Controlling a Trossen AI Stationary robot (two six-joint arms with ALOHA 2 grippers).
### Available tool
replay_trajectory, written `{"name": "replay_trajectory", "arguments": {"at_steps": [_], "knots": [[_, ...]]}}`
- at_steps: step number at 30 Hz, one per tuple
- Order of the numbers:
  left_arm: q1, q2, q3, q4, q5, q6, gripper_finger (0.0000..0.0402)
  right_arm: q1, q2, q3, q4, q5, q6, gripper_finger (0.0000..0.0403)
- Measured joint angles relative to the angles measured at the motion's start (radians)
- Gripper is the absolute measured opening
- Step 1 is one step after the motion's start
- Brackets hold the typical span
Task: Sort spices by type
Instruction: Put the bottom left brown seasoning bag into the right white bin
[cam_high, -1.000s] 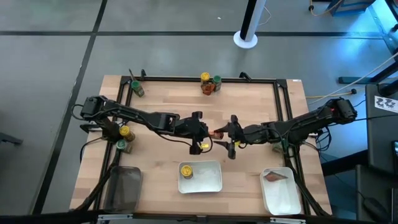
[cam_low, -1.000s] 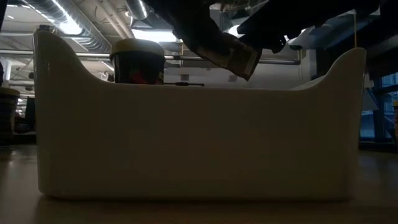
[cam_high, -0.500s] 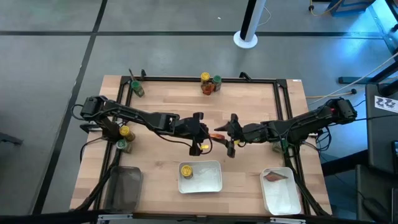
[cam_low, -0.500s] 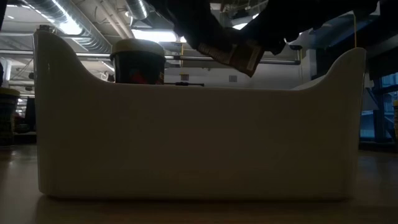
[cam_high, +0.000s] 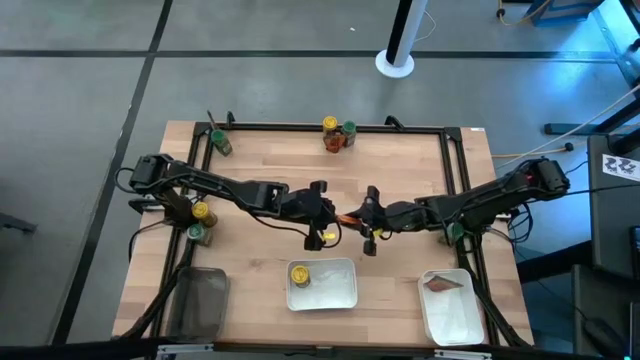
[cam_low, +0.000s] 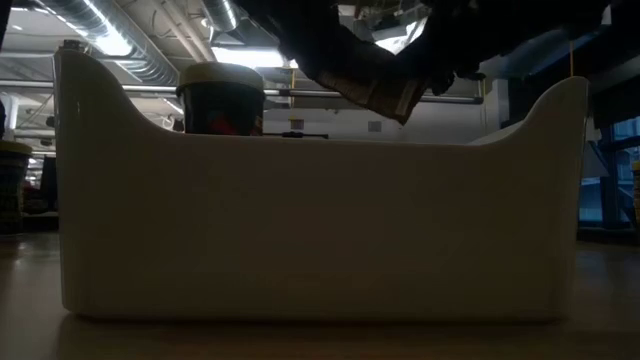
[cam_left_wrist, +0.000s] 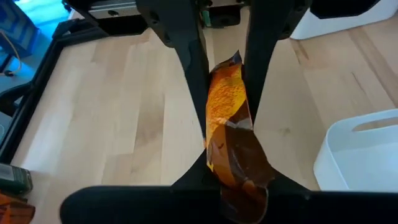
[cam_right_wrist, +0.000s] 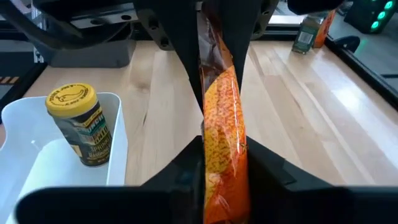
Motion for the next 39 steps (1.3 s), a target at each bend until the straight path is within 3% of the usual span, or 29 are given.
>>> {"name": "replay_trajectory", "arguments": {"at_steps": [12,23,33,39], "knots": [[0.000,0.000,0.000,0.021,0.003,-0.047,0.0042,0.000,-0.012,0.002,-0.036,0.005,-0.028,0.0064],[-0.003,-0.004,0.003,0.101,0.004,-0.077,0.0064,0.031,-0.132,0.001,-0.148,0.052,-0.029,0.0061],[-0.003,-0.028,0.007,0.103,0.006,-0.046,0.0167,0.096,-0.177,0.001,-0.249,0.123,-0.012,0.0060],[-0.003,-0.092,0.009,-0.027,0.005,-0.084,0.0185,0.168,-0.267,0.001,-0.369,0.186,0.075,0.0062]]}}
